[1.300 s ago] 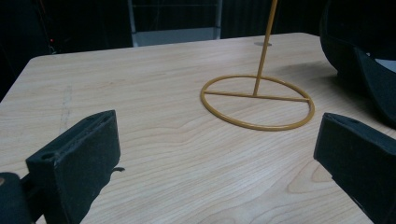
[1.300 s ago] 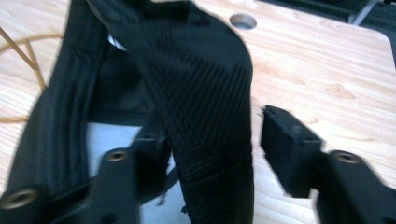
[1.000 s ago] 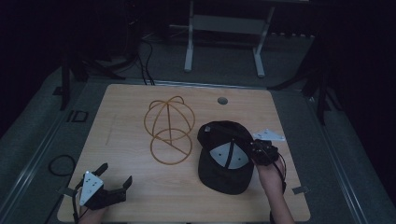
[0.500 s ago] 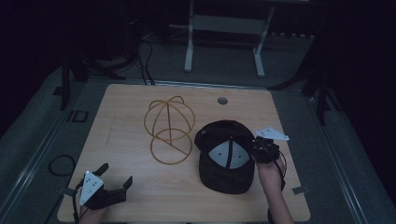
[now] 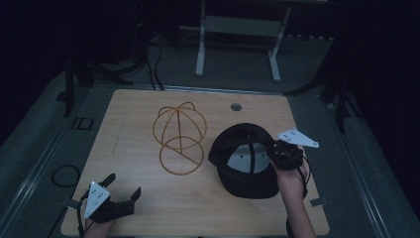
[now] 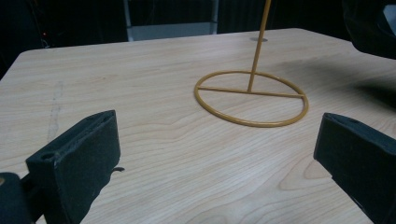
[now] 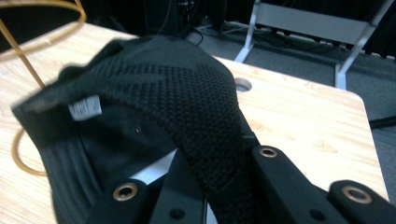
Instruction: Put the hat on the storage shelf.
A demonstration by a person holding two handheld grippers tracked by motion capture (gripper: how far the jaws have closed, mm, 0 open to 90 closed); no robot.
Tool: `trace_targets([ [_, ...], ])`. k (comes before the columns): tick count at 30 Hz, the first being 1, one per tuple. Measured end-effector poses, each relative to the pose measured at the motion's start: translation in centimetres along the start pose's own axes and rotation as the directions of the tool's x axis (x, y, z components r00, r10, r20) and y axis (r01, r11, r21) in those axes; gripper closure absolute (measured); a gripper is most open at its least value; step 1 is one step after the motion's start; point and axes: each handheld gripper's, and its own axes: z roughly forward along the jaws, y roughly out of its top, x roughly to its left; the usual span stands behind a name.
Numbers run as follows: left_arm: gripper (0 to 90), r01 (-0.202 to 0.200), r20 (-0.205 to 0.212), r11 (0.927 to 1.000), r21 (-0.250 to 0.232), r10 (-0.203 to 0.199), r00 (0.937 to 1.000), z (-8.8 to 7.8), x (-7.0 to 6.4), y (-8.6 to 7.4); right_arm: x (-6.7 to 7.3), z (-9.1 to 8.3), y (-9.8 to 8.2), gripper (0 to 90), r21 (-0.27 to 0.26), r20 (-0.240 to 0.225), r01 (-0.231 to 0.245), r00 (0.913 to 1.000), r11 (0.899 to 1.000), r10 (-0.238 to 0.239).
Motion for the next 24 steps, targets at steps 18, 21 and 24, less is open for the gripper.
trace_targets([
  [18,0.9,0.060,0.151,0.9958,0.069,-0.069,0.9861,1.2,-5.2,2.3,1.6,-3.0,2.8,87.8,-0.085,-0.040,0.069,0.9966,0.994,-0.073],
  [21,1.0,0.064,0.170,0.9949,0.079,-0.076,0.9825,1.7,-6.1,2.8,1.9,-3.3,2.8,87.8,-0.092,-0.048,0.077,0.9955,0.993,-0.082],
  [24,0.9,0.071,0.185,0.9942,0.081,-0.084,0.9791,2.2,-6.6,3.1,2.1,-3.5,2.7,87.8,-0.093,-0.059,0.079,0.9946,0.993,-0.085],
])
